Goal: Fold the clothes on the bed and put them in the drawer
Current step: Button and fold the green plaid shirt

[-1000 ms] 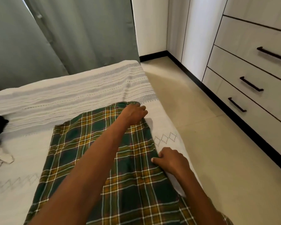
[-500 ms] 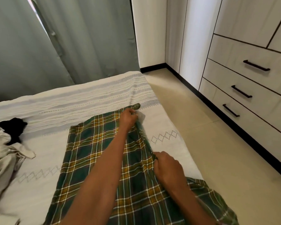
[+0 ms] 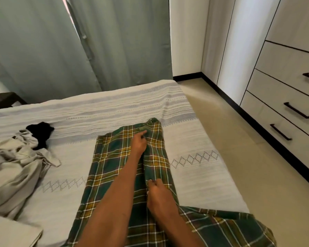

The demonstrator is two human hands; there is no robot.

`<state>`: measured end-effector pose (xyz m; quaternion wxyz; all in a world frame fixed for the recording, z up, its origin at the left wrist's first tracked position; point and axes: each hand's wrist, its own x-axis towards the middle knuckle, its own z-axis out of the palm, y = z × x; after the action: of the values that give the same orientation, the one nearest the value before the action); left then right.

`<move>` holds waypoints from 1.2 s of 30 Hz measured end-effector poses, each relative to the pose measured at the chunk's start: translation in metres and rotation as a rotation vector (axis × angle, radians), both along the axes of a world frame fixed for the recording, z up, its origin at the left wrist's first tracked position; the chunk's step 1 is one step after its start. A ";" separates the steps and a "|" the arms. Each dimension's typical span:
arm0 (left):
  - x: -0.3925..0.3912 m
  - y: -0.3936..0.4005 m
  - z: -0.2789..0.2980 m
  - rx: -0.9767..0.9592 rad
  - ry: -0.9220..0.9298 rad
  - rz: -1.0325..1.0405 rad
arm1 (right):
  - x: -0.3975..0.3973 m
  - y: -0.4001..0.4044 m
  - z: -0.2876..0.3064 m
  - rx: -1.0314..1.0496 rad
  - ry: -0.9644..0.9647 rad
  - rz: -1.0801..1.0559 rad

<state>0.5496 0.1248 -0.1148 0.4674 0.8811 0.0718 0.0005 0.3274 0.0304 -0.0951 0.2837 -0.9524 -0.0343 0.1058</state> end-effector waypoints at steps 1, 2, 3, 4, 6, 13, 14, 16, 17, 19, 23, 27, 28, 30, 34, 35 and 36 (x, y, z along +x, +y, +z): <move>0.001 0.001 -0.001 0.041 -0.013 -0.003 | 0.003 0.002 -0.002 0.013 0.008 0.003; 0.001 0.002 -0.003 0.097 0.005 -0.029 | 0.007 0.003 -0.003 0.027 0.028 0.011; 0.000 0.005 -0.007 0.177 0.052 -0.069 | 0.010 0.004 -0.005 0.041 0.057 0.030; -0.002 0.008 -0.012 0.266 0.094 -0.101 | 0.011 0.003 -0.006 0.054 0.104 0.058; -0.008 0.015 -0.020 0.416 0.106 -0.120 | 0.012 -0.003 -0.008 0.090 0.196 0.127; -0.072 0.017 -0.005 0.641 -0.110 -0.329 | -0.023 -0.051 0.007 0.334 0.014 -0.015; -0.084 0.015 -0.001 0.639 -0.129 -0.380 | -0.031 -0.061 0.008 0.331 -0.048 -0.086; -0.116 0.008 0.012 0.628 -0.144 -0.480 | -0.054 -0.082 0.007 0.290 -0.147 -0.233; -0.134 0.004 0.016 0.628 -0.158 -0.531 | -0.071 -0.091 0.004 0.276 -0.171 -0.302; -0.158 -0.004 0.025 0.639 -0.162 -0.655 | -0.098 -0.105 0.000 0.245 -0.164 -0.438; -0.199 -0.022 0.031 0.812 -0.035 -0.850 | -0.161 -0.124 -0.013 0.156 0.044 -0.706; -0.226 -0.033 0.037 0.921 0.014 -0.876 | -0.201 -0.114 -0.013 0.166 0.327 -0.637; -0.232 -0.034 0.039 0.920 0.019 -0.867 | -0.204 -0.110 -0.012 0.195 0.334 -0.636; -0.243 -0.036 0.043 0.902 0.021 -0.843 | -0.209 -0.105 -0.008 0.265 0.314 -0.662; -0.256 -0.033 0.040 0.712 0.058 -0.762 | -0.213 -0.100 -0.008 0.539 0.269 -0.927; -0.257 -0.032 0.039 0.635 0.088 -0.730 | -0.214 -0.099 -0.005 0.684 0.234 -1.030; -0.258 -0.031 0.039 0.578 0.114 -0.701 | -0.214 -0.097 -0.003 0.851 0.205 -1.125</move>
<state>0.2912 0.0936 -0.0761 0.1698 0.9450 -0.2083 -0.1863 0.1131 -0.0669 -0.0985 0.6443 -0.6177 0.4508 0.0097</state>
